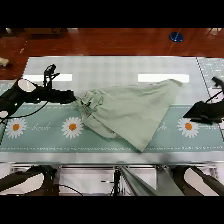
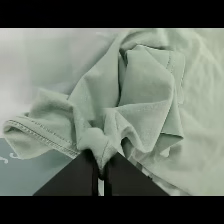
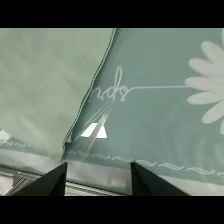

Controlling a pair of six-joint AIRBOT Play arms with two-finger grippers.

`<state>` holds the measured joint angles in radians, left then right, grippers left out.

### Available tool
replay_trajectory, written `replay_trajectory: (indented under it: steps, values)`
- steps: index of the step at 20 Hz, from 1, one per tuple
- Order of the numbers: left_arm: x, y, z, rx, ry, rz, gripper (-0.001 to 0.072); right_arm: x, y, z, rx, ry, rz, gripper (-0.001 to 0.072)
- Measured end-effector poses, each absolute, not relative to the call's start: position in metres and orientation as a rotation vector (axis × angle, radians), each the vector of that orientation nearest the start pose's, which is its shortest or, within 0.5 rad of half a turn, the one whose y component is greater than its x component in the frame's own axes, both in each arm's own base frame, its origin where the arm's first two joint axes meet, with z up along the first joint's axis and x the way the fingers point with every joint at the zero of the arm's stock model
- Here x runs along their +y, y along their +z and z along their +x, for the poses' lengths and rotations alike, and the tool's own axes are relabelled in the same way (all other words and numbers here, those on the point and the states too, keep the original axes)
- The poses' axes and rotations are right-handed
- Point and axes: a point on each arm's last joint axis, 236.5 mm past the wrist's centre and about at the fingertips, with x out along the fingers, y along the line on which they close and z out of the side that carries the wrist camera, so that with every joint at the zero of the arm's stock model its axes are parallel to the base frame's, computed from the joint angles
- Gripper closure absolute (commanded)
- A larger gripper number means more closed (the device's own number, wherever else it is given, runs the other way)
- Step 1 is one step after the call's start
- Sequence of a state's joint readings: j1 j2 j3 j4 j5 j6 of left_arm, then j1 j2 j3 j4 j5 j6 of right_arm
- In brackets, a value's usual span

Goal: Fold the shirts.

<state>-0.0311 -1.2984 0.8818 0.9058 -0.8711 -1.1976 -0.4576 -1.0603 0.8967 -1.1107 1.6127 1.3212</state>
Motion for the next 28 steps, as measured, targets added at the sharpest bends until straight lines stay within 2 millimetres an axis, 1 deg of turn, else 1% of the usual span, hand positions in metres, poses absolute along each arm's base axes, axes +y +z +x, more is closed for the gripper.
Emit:
replay_trajectory:
  steps: [2, 5, 6, 9, 12, 16, 20, 23, 28]
  values:
    - [-0.123, -0.041, 0.374, 1.172, -0.411, -0.347, 0.0672, 0.02, -0.005, 0.217, 1.603, 0.253, 0.642, 0.0241]
    - [-0.124, -0.041, 0.373, 1.176, -0.414, -0.346, 0.0672, 0.043, -0.028, 0.197, 1.662, 0.295, 0.681, 0.024]
    - [-0.124, -0.041, 0.372, 1.177, -0.416, -0.345, 0.0673, 0.052, -0.035, 0.189, 1.69, 0.312, 0.674, 0.024]
    - [-0.124, -0.041, 0.373, 1.176, -0.416, -0.343, 0.0672, 0.077, -0.048, 0.173, 1.742, 0.379, 0.629, 0.024]
    - [-0.124, -0.041, 0.373, 1.176, -0.416, -0.343, 0.0672, 0.096, -0.055, 0.171, 1.744, 0.425, 0.579, 0.024]
    - [-0.124, -0.041, 0.373, 1.175, -0.416, -0.344, 0.0672, 0.115, -0.062, 0.173, 1.729, 0.45, 0.513, 0.024]
    - [-0.124, -0.041, 0.373, 1.175, -0.415, -0.343, 0.0672, 0.126, -0.07, 0.173, 1.726, 0.436, 0.452, 0.024]
    - [-0.124, -0.041, 0.373, 1.174, -0.416, -0.343, 0.0672, 0.133, -0.079, 0.164, 1.776, 0.43, 0.429, 0.024]
    - [-0.124, -0.041, 0.373, 1.174, -0.417, -0.34, 0.0672, 0.149, -0.095, 0.152, 1.839, 0.449, 0.383, 0.024]
